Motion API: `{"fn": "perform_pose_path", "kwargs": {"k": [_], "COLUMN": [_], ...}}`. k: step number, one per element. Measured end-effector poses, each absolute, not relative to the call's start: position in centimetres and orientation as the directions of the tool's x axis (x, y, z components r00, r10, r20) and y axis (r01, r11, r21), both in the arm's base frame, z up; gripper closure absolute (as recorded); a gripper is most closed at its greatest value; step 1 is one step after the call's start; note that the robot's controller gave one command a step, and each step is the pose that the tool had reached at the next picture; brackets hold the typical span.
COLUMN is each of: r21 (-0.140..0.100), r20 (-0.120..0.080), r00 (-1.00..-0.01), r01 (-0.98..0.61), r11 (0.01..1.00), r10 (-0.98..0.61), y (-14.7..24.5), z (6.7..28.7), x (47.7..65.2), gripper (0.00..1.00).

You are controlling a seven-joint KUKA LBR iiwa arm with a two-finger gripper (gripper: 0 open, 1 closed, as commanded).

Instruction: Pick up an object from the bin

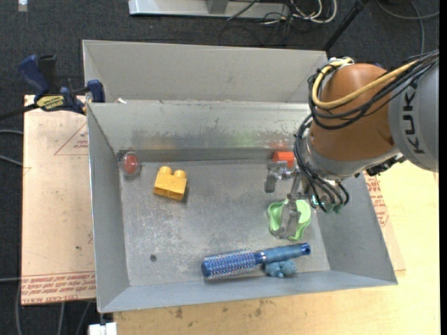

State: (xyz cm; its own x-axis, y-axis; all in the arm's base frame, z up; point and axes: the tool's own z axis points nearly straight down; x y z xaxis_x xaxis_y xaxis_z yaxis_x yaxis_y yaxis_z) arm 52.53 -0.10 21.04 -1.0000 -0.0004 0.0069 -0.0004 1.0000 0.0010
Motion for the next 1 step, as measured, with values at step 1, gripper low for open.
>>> {"fn": "perform_pose_path", "kwargs": {"k": [1], "r21": [-0.002], "r20": [-0.010], "r00": [-0.925], "r01": [-0.379], "r11": [0.925], "r10": [-0.379], "y": [-5.54], "z": [7.05], "x": [49.35], "gripper": [0.00]}}
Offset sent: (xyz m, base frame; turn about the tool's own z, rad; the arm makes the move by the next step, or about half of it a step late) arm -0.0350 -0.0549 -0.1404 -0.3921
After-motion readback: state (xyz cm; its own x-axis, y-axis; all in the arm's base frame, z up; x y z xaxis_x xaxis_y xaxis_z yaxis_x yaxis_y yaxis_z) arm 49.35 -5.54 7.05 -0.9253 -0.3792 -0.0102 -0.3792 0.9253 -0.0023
